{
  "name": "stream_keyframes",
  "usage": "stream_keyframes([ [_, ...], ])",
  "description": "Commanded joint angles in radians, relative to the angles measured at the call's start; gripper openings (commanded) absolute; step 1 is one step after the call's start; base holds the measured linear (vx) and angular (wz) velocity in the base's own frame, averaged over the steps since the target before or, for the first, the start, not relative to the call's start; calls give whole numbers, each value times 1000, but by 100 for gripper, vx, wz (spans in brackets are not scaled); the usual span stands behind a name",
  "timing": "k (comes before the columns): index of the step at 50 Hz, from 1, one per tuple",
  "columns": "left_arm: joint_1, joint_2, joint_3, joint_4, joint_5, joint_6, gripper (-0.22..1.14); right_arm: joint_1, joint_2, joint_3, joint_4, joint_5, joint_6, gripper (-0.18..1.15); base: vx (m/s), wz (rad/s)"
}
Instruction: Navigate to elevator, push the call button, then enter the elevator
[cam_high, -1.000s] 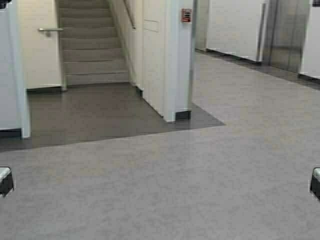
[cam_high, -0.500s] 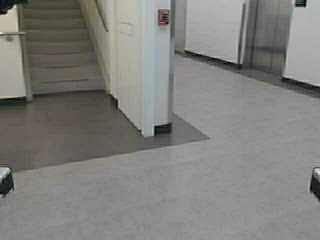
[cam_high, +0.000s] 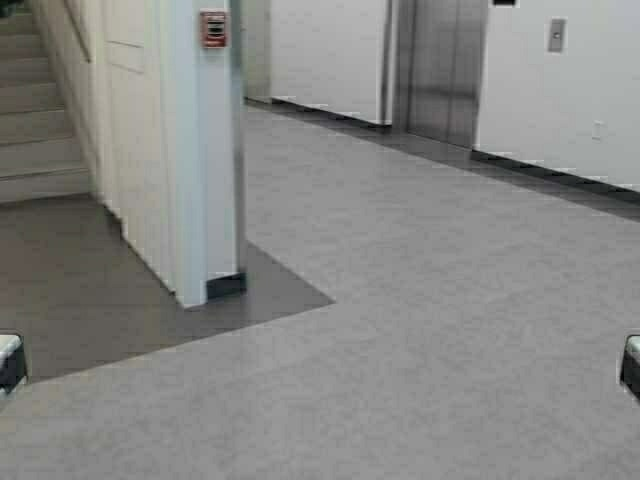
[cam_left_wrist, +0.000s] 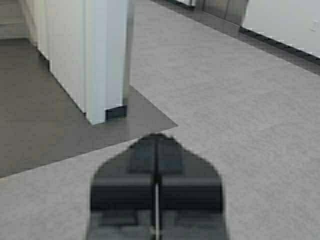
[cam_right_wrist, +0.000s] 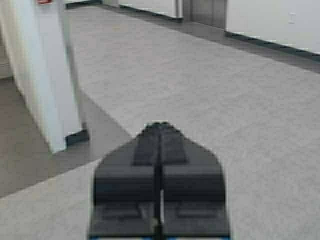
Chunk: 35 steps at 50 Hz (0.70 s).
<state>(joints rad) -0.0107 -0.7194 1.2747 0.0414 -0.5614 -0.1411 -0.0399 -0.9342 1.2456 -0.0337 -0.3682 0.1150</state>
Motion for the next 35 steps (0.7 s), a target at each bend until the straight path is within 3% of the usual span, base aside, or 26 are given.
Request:
stream_keyframes([
  [1, 2, 9, -21, 2, -8, 2, 2, 3, 8, -20, 0, -9, 6, 5, 77, -16],
  [19, 2, 21, -25, 2, -8, -5, 2, 3, 9, -14, 0, -9, 6, 5, 81, -18],
  [35, 2, 8, -21, 2, -8, -2, 2, 2, 8, -20, 0, -9, 8, 5, 79, -37],
])
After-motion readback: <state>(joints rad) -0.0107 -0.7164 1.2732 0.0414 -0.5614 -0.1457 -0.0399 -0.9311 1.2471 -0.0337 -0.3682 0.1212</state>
